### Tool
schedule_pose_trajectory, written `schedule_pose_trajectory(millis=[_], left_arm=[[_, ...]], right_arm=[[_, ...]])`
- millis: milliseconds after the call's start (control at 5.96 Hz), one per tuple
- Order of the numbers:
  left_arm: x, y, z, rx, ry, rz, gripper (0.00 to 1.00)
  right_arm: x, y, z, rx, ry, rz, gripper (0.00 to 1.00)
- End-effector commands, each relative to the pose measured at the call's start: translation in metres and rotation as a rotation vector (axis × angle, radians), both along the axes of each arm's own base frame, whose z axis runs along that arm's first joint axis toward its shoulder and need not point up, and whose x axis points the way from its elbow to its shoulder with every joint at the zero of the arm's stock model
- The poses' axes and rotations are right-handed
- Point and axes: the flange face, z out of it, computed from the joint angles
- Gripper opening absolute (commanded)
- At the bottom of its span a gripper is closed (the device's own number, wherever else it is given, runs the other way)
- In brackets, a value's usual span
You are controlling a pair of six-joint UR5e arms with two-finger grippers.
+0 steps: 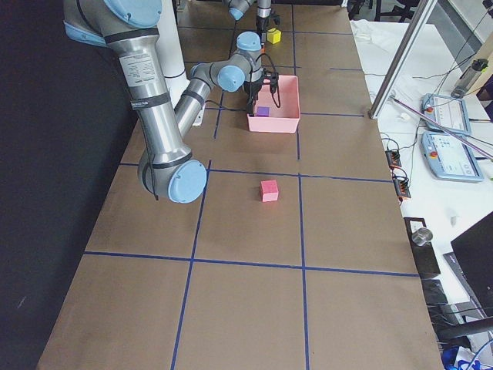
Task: Place blocks into pink bin with both arms
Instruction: 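Grasp the orange cube with the left gripper while the right withdraws, then place the orange cube in the bin while the right gripper descends on pink cube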
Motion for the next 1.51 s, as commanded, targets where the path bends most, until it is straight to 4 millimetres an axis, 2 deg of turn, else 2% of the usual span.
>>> schedule_pose_trajectory(millis=[0, 168, 336, 671, 839, 1007, 1175, 1343], left_arm=[[0.013, 0.004, 0.002, 0.012, -0.015, 0.015, 0.41], [0.014, 0.003, -0.02, 0.043, 0.017, 0.015, 0.07], [0.021, -0.005, -0.08, 0.091, 0.101, -0.011, 0.04], [0.055, -0.039, -0.264, 0.023, 0.366, -0.172, 0.04], [0.088, -0.042, -0.338, -0.011, 0.464, -0.181, 0.05], [0.129, -0.028, -0.364, -0.005, 0.479, -0.193, 0.05], [0.182, -0.004, -0.38, 0.024, 0.449, -0.22, 0.05], [0.23, -0.01, -0.374, 0.04, 0.376, -0.26, 0.07]], right_arm=[[0.002, 0.0, 0.007, -0.008, 0.01, 0.001, 1.0], [0.012, -0.007, 0.027, 0.003, 0.047, 0.001, 1.0], [0.037, -0.017, 0.057, 0.048, 0.1, -0.032, 1.0], [0.078, -0.036, 0.098, 0.11, 0.179, -0.072, 1.0], [0.085, -0.049, 0.116, 0.11, 0.21, -0.079, 1.0], [0.08, -0.056, 0.126, 0.1, 0.228, -0.089, 1.0], [0.085, -0.068, 0.14, 0.109, 0.252, -0.105, 1.0], [0.086, -0.077, 0.148, 0.113, 0.266, -0.12, 1.0]])
